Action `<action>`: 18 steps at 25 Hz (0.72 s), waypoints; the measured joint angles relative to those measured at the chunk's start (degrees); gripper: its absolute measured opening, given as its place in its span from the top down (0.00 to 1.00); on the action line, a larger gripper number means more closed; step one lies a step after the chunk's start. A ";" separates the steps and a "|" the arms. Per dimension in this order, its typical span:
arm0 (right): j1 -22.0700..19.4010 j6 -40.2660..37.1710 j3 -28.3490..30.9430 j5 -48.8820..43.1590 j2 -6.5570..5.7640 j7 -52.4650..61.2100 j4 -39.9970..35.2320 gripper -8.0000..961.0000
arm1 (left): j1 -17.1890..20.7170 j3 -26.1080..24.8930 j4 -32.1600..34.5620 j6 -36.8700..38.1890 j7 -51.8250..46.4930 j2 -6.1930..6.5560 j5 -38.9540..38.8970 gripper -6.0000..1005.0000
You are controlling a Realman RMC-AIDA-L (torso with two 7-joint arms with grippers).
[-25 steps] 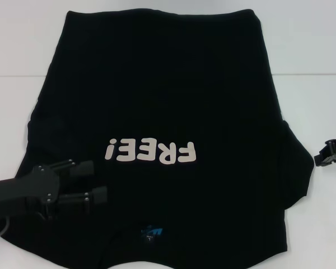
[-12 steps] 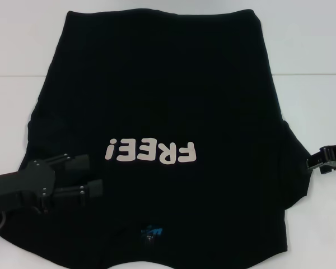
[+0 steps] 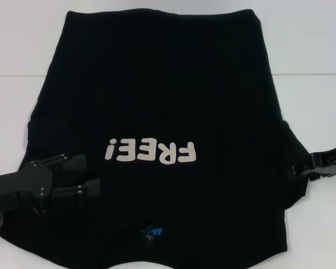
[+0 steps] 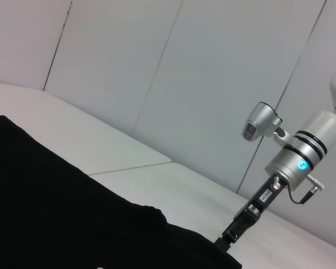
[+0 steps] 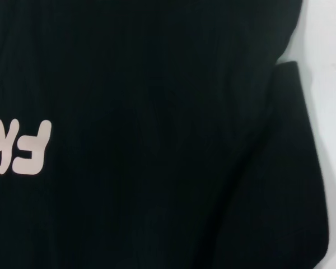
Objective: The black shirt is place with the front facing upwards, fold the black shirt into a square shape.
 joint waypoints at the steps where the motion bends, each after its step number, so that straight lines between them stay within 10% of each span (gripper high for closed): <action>1: 0.04 0.08 0.00 0.06 0.13 -0.12 0.10 0.33 | 0.01 -0.02 0.00 0.00 0.00 -0.02 0.00 0.12; 8: 0.53 0.70 -0.26 -0.05 0.49 -0.19 0.57 0.33 | 0.01 -0.03 0.00 -0.06 0.00 -0.06 0.00 0.12; 18: 0.63 0.88 -1.55 -0.06 0.09 0.27 0.76 0.58 | 0.01 -0.01 -0.09 -0.11 0.00 -0.01 0.00 0.12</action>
